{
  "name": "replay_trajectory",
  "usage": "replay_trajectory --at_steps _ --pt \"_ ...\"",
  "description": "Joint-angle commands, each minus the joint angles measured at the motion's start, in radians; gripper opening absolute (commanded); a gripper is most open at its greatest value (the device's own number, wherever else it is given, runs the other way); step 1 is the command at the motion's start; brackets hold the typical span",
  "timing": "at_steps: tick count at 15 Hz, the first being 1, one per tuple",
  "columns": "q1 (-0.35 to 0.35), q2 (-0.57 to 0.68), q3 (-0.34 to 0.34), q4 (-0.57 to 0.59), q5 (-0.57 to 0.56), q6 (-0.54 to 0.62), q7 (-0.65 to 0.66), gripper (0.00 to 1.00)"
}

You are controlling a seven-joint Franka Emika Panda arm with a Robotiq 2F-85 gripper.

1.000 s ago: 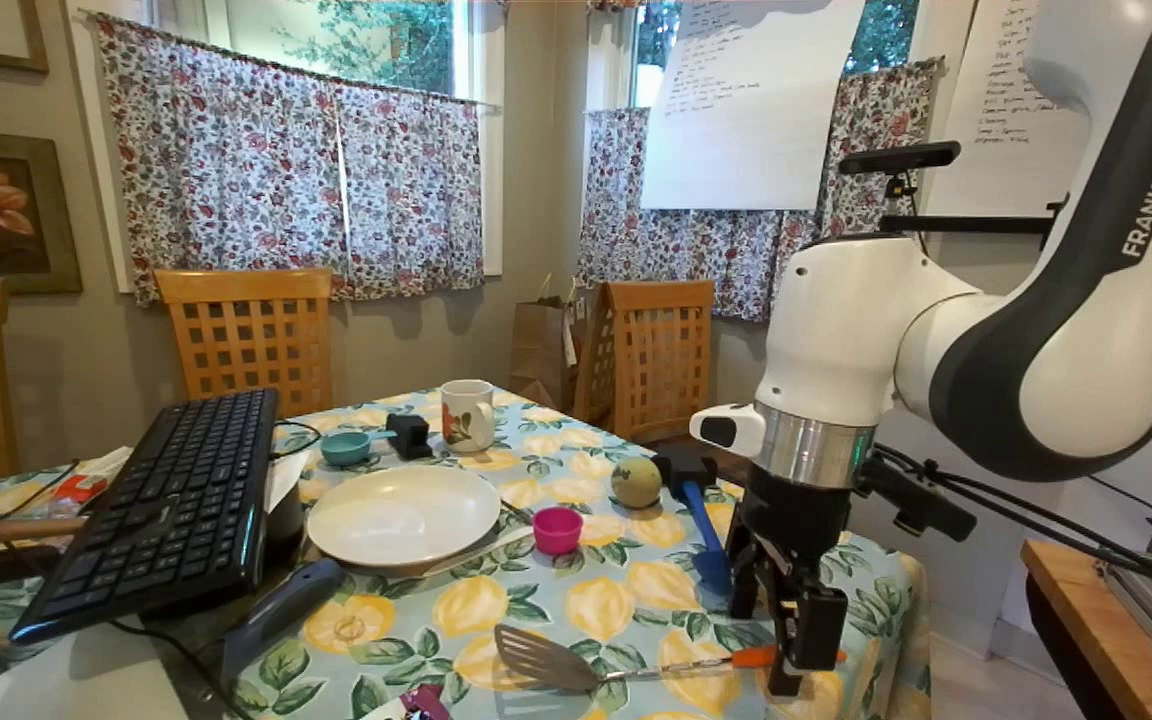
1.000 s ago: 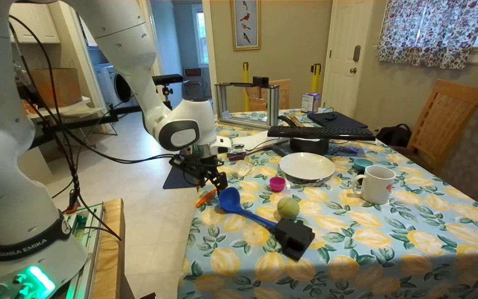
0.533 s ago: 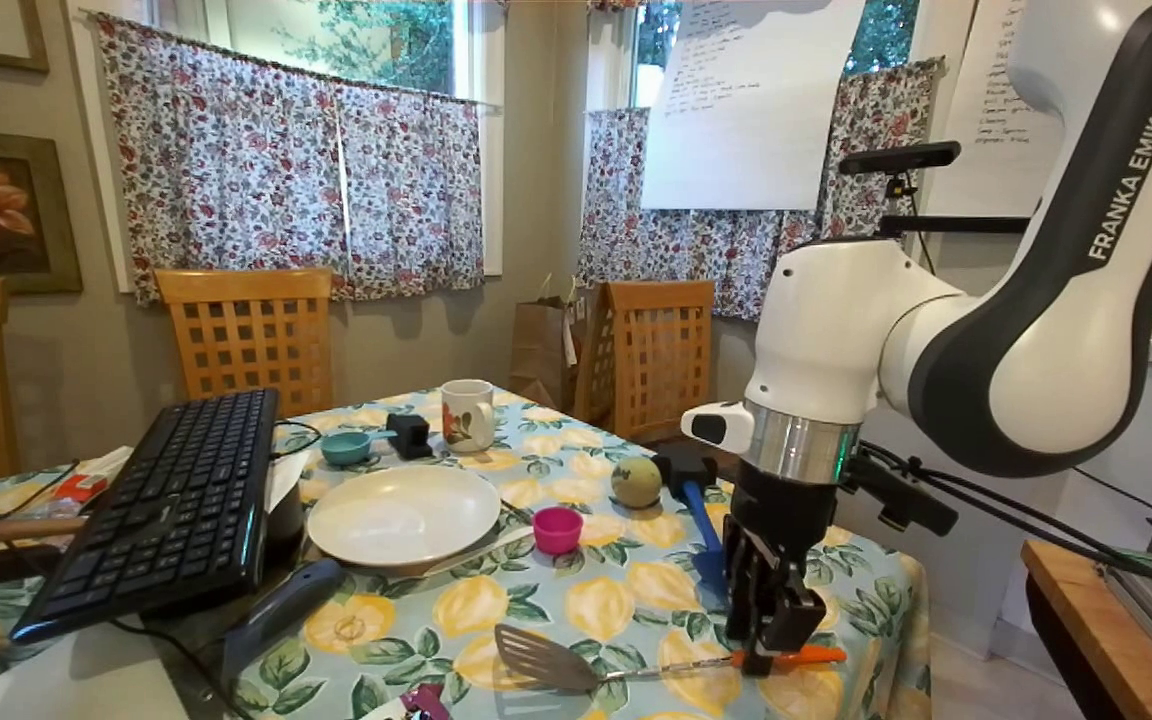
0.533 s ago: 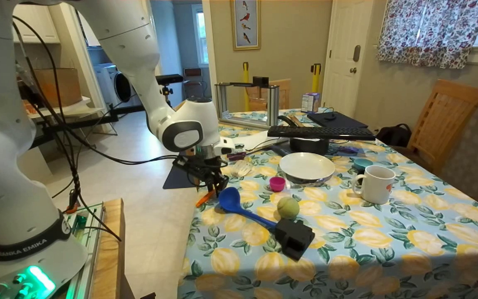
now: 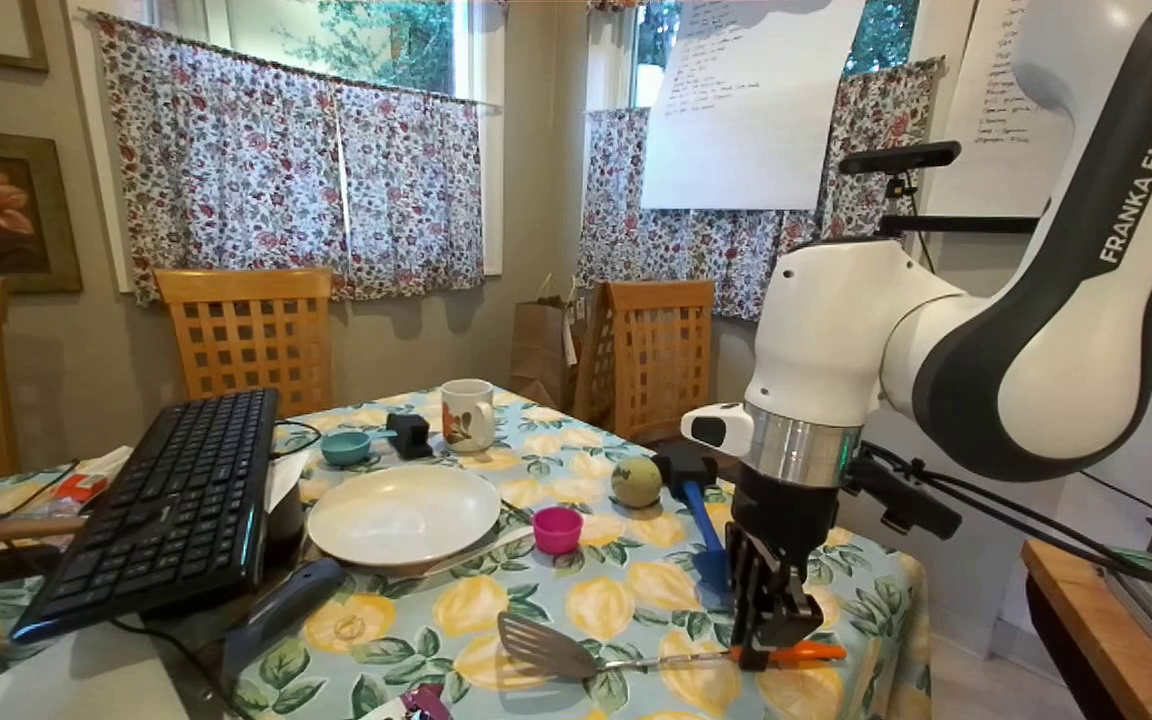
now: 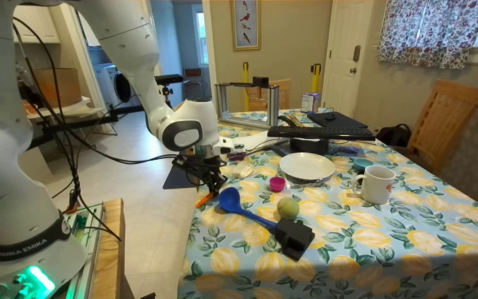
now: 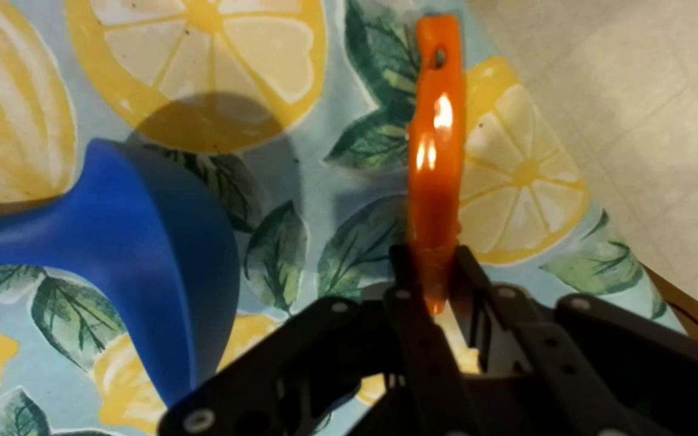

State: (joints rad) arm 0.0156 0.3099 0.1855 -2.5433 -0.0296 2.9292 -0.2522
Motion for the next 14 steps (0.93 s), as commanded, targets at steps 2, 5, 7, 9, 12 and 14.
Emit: replay_trajectory --at_steps 2,5,7,9,12,14 --pt "0.095 -0.098 -0.087 -0.041 -0.094 -0.090 0.102 0.05" --pt "0.147 -0.201 -0.132 -0.094 -0.181 -0.102 0.187 0.05" --pt "0.164 -0.267 -0.139 -0.125 -0.241 -0.094 0.247 0.05" --pt "0.162 -0.323 -0.120 -0.150 -0.269 -0.090 0.281 0.05" --pt "0.167 -0.388 -0.108 -0.176 -0.283 -0.092 0.307 0.05" --pt "0.154 -0.400 -0.077 -0.179 -0.223 -0.110 0.262 0.05"
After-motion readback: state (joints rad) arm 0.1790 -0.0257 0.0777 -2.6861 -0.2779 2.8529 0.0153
